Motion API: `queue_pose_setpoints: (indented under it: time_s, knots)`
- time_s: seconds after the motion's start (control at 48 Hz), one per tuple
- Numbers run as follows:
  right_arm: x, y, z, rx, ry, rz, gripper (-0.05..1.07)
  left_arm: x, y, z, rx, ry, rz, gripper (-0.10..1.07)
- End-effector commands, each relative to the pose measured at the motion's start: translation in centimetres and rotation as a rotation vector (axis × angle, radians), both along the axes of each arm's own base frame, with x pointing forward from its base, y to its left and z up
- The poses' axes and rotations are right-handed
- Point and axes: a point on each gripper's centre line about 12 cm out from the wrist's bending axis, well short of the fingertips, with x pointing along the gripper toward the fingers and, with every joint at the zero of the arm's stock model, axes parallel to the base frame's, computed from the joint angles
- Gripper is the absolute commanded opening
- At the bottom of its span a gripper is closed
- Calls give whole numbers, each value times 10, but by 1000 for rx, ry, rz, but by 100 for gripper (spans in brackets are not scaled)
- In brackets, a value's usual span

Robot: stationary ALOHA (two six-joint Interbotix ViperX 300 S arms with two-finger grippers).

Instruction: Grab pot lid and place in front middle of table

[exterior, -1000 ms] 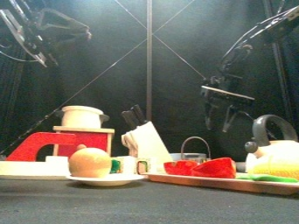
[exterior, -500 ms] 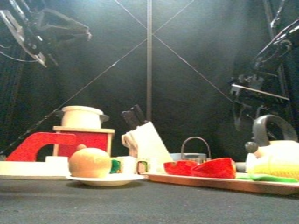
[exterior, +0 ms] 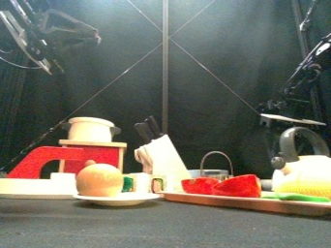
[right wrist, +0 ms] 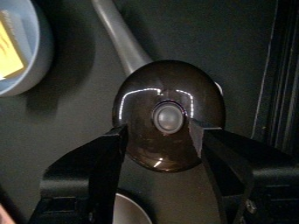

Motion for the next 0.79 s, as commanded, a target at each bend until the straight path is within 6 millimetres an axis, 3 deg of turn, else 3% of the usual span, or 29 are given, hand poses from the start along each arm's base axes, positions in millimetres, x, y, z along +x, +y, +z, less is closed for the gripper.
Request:
queue_pose_setpoints:
  time_s: [0.0,0.354,0.771]
  knots:
    - [0,-6,1,-12,-14,-10,90,2,-1,4,-1,-12,-1,62]
    - [0,-17,-7,-7,-42,-22,89,2,-1,4,0,-14,-1,62]
    - [-1,-17,-10,4,-35,-30,64,2,-1,4,-1,-12,-2,62]
